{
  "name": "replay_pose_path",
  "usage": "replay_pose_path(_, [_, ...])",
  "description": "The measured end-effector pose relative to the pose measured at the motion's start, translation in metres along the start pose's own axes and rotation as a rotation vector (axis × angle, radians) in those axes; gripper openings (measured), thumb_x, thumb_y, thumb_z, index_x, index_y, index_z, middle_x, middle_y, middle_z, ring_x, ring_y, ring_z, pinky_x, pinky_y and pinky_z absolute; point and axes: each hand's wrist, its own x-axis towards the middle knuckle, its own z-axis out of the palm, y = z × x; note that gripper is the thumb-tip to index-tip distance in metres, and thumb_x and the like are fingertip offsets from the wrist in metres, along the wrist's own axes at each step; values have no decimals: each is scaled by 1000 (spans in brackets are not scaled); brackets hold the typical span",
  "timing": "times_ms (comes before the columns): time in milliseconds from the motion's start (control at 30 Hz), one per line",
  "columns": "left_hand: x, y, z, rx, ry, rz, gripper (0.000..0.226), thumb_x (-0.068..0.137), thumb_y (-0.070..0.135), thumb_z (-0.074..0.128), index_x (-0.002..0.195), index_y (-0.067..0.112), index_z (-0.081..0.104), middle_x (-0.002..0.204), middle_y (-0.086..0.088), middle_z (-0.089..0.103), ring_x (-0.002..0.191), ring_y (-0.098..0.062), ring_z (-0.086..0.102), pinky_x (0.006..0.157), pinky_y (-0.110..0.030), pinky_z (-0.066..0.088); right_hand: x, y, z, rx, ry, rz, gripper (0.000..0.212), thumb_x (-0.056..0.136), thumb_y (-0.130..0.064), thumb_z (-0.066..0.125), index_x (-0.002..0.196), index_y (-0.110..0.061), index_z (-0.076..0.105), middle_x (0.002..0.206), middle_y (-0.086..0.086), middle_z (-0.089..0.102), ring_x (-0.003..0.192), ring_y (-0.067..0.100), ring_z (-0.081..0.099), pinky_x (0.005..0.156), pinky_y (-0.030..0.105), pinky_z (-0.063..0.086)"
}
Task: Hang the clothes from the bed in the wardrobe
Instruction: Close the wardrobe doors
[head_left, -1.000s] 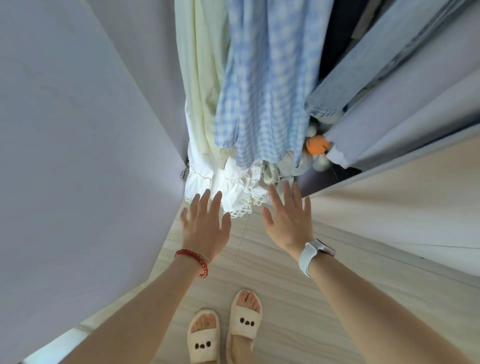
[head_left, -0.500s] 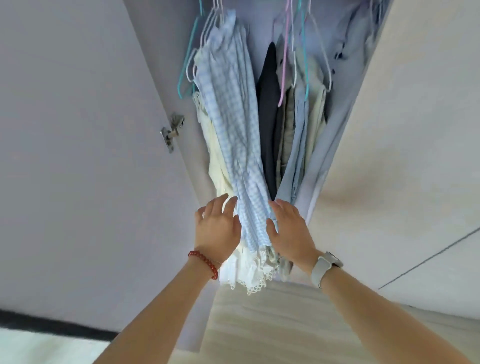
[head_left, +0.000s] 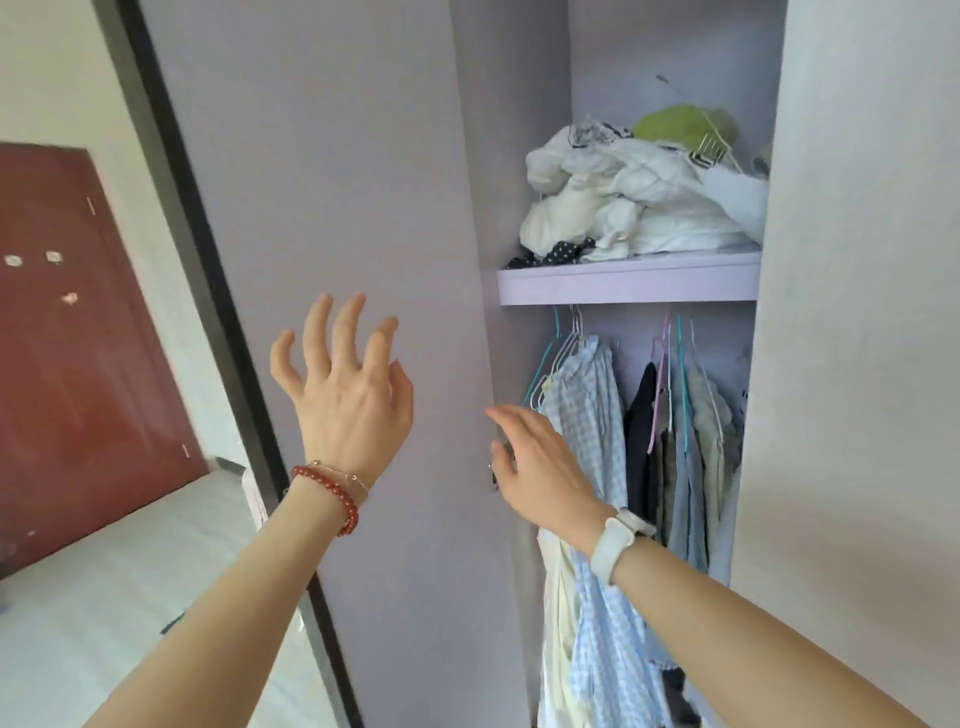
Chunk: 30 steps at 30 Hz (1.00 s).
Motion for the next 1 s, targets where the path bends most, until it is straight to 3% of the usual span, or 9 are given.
replay_pose_path(100, [18, -25, -10, 32, -61, -228, 63, 75, 12, 61, 135, 13, 40, 150, -21, 20, 139, -42, 12, 105, -61, 9, 26, -24, -11, -32, 24, -88, 43, 92, -16, 42, 135, -10, 39, 135, 8, 46, 125, 24, 38, 104, 32, 28])
replay_pose_path(167, [24, -37, -9, -10, -117, -395, 79, 77, 18, 61, 145, 15, 21, 153, -20, 2, 140, -40, -1, 107, -60, 7, 40, -34, -16, -45, 20, -115, 44, 93, -18, 40, 136, -11, 37, 136, 6, 44, 126, 24, 37, 103, 30, 28])
replay_pose_path(233, [27, -44, -6, -91, -157, -511, 87, 80, 22, 62, 147, 12, 7, 154, -18, -6, 140, -40, 0, 108, -57, 14, 52, -41, -20, -46, 5, -126, 44, 94, -19, 38, 138, -12, 35, 138, 5, 42, 128, 23, 35, 104, 29, 27])
replay_pose_path(367, [29, -48, -7, -296, -52, -595, 84, 81, 17, 61, 147, 12, 8, 154, -16, 6, 133, -39, 20, 101, -54, 27, 58, -44, -26, 4, -11, -129, 44, 95, -19, 37, 139, -14, 32, 142, 3, 37, 130, 19, 32, 105, 27, 26])
replay_pose_path(533, [12, -24, -25, -388, 49, -391, 69, 83, 16, 54, 143, 3, 22, 150, -23, 17, 135, -37, 24, 106, -39, 22, 42, -36, -36, 139, 38, -136, 40, 95, -17, 40, 135, -15, 40, 138, 0, 42, 126, 17, 40, 104, 27, 31])
replay_pose_path(667, [-1, 15, -39, -610, 117, -192, 59, 85, 19, 52, 139, 17, 30, 148, -7, 25, 135, -11, 25, 109, -17, 18, 29, -27, -54, 246, 171, -169, 33, 92, -6, 44, 125, -8, 51, 122, 5, 53, 112, 20, 53, 97, 37, 42])
replay_pose_path(767, [4, 49, -40, -778, 142, -90, 50, 88, 21, 47, 136, 24, 34, 142, 5, 37, 127, -2, 35, 103, -18, 32, 14, -13, -77, 311, 299, -141, 32, 91, -1, 43, 120, -9, 54, 112, -3, 53, 102, 12, 55, 90, 26, 44])
replay_pose_path(900, [23, 99, -19, -797, 53, 107, 43, 91, 19, 45, 134, 19, 42, 140, 10, 37, 133, -10, 28, 102, -27, 36, -17, 12, -110, 255, 465, -82, 33, 91, -2, 43, 122, -11, 51, 113, -6, 47, 98, 2, 52, 84, 11, 42])
replay_pose_path(1000, [38, 140, 5, -770, -45, 221, 43, 93, 24, 44, 136, 20, 42, 144, 12, 28, 140, -14, 16, 107, -31, 23, -39, 29, -127, 136, 476, -11, 37, 89, -11, 40, 124, -12, 51, 116, -7, 44, 102, 5, 48, 86, 10, 40])
